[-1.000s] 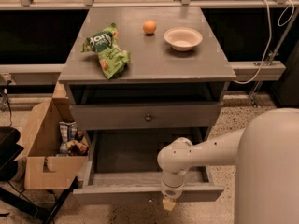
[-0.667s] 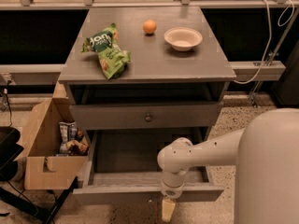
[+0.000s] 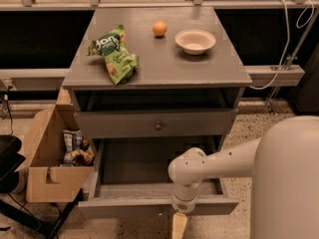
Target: Open middle drawer
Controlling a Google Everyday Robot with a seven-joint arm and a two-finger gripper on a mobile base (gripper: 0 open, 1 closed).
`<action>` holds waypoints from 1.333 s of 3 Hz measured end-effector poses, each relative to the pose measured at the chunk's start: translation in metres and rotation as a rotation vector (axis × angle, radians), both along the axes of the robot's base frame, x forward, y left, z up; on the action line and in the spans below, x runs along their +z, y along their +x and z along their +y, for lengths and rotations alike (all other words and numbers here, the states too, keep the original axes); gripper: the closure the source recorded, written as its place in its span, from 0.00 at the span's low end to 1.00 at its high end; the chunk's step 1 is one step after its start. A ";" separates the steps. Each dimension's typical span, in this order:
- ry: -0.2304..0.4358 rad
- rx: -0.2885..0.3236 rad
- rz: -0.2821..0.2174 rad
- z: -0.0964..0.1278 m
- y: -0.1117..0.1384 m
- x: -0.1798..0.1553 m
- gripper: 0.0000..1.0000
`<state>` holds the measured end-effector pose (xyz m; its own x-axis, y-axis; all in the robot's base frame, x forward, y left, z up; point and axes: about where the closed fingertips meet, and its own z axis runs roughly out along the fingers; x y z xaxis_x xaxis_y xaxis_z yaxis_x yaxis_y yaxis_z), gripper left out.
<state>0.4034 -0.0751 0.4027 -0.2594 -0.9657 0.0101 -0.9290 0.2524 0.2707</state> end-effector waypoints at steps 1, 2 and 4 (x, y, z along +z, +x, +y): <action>0.005 0.013 -0.042 -0.010 0.018 0.021 0.00; 0.030 0.027 -0.120 -0.030 0.056 0.067 0.00; 0.109 0.111 -0.216 -0.073 0.094 0.189 0.00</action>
Offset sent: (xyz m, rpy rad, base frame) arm 0.1128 -0.0540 0.1336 0.0753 -0.2380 0.0766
